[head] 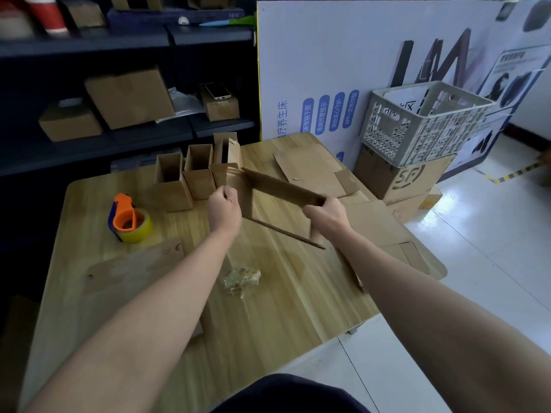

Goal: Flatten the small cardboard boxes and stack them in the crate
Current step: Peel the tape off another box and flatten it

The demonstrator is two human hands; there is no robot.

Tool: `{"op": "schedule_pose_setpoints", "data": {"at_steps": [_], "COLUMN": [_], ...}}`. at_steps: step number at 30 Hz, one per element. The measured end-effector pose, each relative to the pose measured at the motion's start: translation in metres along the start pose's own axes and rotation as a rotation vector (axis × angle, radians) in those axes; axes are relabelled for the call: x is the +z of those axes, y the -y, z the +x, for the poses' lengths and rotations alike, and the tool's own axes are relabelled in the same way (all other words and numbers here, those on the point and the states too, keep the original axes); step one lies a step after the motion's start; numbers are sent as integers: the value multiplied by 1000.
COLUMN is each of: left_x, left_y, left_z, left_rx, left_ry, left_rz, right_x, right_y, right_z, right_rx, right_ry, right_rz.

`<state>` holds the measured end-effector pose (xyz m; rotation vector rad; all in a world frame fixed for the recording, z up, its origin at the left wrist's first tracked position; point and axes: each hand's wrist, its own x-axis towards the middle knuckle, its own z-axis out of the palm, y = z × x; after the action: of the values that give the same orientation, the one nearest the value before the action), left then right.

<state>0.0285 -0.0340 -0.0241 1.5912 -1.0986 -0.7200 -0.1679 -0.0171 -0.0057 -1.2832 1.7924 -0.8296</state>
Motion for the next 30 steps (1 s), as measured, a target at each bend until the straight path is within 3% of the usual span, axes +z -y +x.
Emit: {"op": "schedule_pose_setpoints", "data": {"at_steps": [5,7,9,11,15,17,20,25,30], "left_x": [15,19,23,29,35,30,25,35,62], "left_y": [-2,-4,-6,-6,7,15,18,29,57], "left_z": [5,5,4,-1,-2,1,-4,-24,-45], "left_rx": [-251,-356,-480,-537,-570,-597,-642,-701,-679], "left_ry": [-140,-45,169,284,136,181,296,417,519], "left_rz": [-322,-505,-593,-518,-388,-383,-397,-312,82], "right_x": [11,18,22,24,18,8,-8,-28,-30], "right_y": [3,5,7,10,7,-2,-24,-62,-92], "right_z": [-12,-16,-20,-22,-17,-6,11,23,25], "right_rx": [-130,-210,-260,-286,-198,-122,14,246,274], "right_ry": [225,251,247,295,459,305,94,77,65], "right_rz": [-181,-251,-287,-298,-193,-95,-252,-167,-213]}}
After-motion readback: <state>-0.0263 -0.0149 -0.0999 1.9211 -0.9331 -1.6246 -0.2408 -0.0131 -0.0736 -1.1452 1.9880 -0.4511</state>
